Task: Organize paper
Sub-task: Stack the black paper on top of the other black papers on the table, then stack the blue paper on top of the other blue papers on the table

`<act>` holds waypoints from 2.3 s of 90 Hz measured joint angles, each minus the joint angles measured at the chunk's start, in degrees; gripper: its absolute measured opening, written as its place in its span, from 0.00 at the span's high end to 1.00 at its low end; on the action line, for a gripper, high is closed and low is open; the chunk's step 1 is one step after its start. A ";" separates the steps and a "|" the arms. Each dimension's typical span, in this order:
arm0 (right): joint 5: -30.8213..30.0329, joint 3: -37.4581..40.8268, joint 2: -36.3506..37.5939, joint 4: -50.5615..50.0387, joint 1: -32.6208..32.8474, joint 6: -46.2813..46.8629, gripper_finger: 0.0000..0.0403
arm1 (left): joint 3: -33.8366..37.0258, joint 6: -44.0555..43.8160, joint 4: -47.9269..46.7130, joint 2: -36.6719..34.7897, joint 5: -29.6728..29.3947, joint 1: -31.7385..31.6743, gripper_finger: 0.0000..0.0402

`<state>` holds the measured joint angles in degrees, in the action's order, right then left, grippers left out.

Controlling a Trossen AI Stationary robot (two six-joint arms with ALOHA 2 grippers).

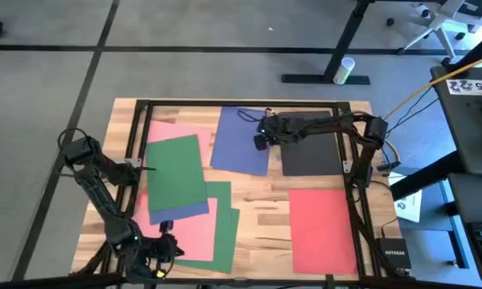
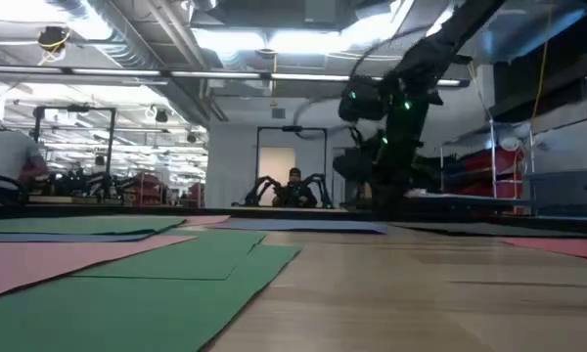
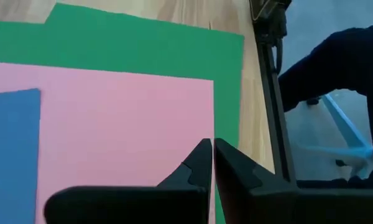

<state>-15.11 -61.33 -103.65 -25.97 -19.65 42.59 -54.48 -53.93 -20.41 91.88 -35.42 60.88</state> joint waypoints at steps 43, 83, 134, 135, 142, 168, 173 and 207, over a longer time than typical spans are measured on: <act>-1.38 -2.78 13.20 -5.66 7.63 -8.48 1.00 | 0.02 21.73 10.52 0.00 0.00 -9.40 1.00; -3.85 -2.79 18.11 -12.48 19.02 -13.09 1.00 | 0.02 31.59 10.29 0.00 5.33 -18.44 1.00; -13.71 -2.79 18.11 -12.90 34.69 -14.15 1.00 | 0.02 46.35 1.22 0.01 15.96 -37.22 1.00; -13.88 -2.79 18.11 -12.90 34.88 -14.15 1.00 | 0.02 46.16 0.38 0.00 15.96 -37.68 1.00; -15.41 -2.79 18.11 -12.87 35.99 -14.11 1.00 | 0.02 42.79 -6.05 0.01 15.84 -40.72 1.00; -19.60 -2.79 18.11 -11.40 36.93 -15.61 1.00 | 0.53 31.85 -26.08 0.00 17.12 -47.96 1.00; -19.76 -2.79 18.11 -11.15 36.93 -16.37 1.00 | 1.69 31.73 -25.71 0.00 19.48 -48.29 1.00; -19.18 -2.79 18.07 -11.19 36.91 -19.09 1.00 | 8.31 27.09 -17.25 -0.28 28.30 -44.07 1.00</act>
<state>-34.29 -64.12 -85.58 -37.16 17.26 23.50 -46.17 -26.84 -37.65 91.59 -7.12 16.81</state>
